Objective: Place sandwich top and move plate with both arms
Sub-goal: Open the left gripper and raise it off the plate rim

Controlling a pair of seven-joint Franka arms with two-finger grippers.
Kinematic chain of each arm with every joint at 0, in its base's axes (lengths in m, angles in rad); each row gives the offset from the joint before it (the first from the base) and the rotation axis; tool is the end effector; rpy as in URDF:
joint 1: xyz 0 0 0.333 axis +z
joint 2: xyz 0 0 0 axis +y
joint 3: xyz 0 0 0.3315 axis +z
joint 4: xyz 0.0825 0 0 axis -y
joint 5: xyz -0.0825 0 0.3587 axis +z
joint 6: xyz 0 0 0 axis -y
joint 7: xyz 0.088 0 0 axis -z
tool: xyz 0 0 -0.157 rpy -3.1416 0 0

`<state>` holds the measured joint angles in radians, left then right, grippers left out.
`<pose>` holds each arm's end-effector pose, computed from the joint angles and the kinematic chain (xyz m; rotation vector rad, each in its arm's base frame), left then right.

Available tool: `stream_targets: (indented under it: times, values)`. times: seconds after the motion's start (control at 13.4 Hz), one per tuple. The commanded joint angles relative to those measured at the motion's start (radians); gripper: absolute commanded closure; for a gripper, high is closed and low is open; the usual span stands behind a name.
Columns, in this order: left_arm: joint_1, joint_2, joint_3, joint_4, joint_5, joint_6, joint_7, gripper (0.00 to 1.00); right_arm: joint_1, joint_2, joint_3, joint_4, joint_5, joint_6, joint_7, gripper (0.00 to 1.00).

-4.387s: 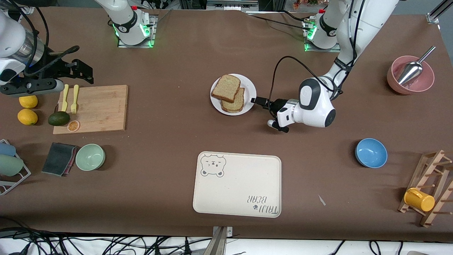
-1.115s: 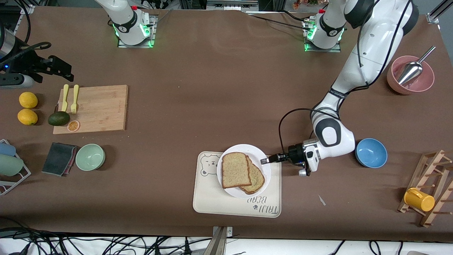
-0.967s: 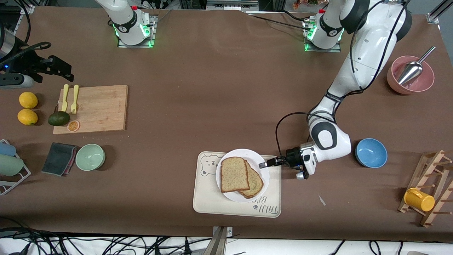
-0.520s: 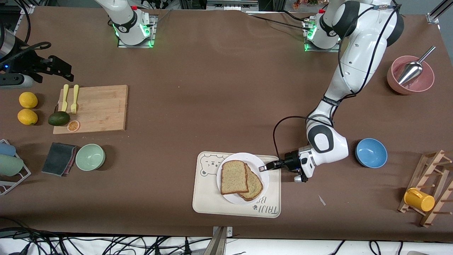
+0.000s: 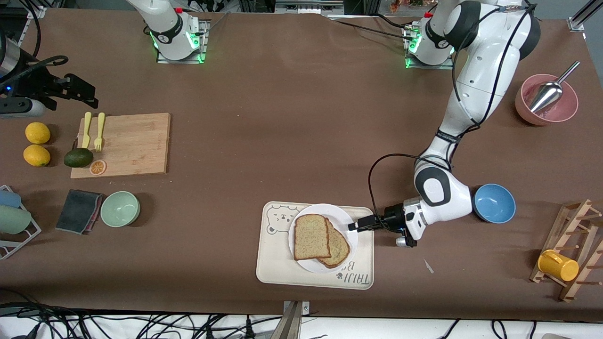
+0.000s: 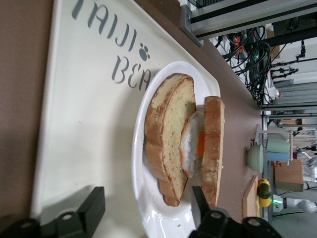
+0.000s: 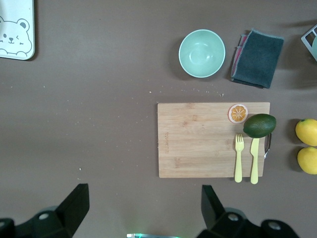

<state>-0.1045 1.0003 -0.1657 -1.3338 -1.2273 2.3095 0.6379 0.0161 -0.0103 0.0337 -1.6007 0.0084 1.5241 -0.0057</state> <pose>0.7213 -0.2253 0.1365 2.1448 0.0954 0.1743 0.5160 0.0272 0.5783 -3.1321 -0.0871 0.1042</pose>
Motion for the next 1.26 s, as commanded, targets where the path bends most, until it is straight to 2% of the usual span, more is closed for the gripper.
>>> stream_targets:
  times: [0.0, 0.37, 0.74, 0.97, 1.12, 1.19]
  values:
    - [0.04, -0.063, 0.005, -0.033, 0.156, -0.062, -0.041, 0.0, -0.004, -0.007, 0.002, 0.011, 0.005, -0.019, -0.016, 0.0]
    - [0.095, -0.222, 0.008, -0.024, 0.611, -0.283, -0.303, 0.0, -0.005, -0.01, -0.011, 0.013, 0.005, -0.021, -0.016, 0.0]
    - [0.114, -0.403, 0.015, -0.028, 0.941, -0.531, -0.349, 0.0, -0.005, -0.01, -0.009, 0.016, 0.004, -0.021, -0.014, 0.0]
    - [0.101, -0.555, 0.006, -0.027, 1.142, -0.703, -0.476, 0.0, -0.005, -0.01, -0.011, 0.016, 0.005, -0.022, -0.014, 0.0]
    - [0.094, -0.667, -0.008, -0.05, 1.2, -0.768, -0.567, 0.0, -0.005, -0.01, -0.011, 0.016, 0.005, -0.022, -0.014, 0.0]
    - [0.095, -0.733, -0.008, -0.101, 1.201, -0.769, -0.569, 0.0, -0.005, -0.01, -0.011, 0.016, 0.005, -0.022, -0.014, 0.0]
